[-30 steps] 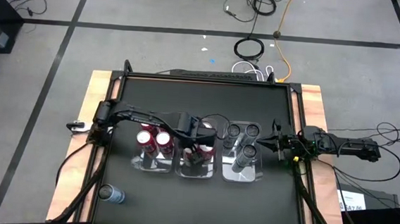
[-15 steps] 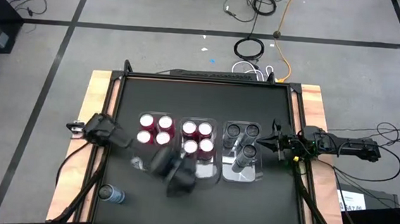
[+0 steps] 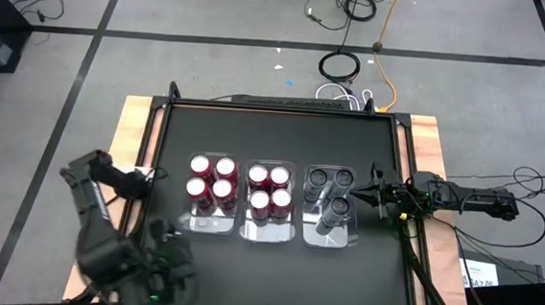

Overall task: Sort soda cans
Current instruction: Put the white blue soda can into the right transparent bin

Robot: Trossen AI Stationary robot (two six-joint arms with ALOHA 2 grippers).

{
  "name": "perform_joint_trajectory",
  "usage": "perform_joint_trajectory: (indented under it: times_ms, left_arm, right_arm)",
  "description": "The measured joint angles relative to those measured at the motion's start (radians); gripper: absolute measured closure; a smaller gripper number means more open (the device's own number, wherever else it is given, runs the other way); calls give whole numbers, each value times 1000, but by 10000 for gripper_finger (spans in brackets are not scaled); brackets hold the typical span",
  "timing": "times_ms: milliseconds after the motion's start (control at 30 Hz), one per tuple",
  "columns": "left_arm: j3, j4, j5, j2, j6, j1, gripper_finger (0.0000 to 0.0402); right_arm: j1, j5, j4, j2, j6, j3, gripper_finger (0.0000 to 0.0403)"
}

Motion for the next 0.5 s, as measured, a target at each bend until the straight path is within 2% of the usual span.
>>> perform_joint_trajectory:
  times_ms: [100, 333, 500]
  left_arm:
    - [-107, 0, 15, -73, -160, -71, 22]
    - [-385, -3, 178, -243, -482, -195, 22]
    - [-447, 11, 205, -295, -622, -234, 22]
  right_arm:
    - [0, 0, 0, 0, 0, 0, 399]
    - [0, 0, -1, 2, 0, 0, 399]
    - [0, 0, -1, 2, 0, 0, 399]
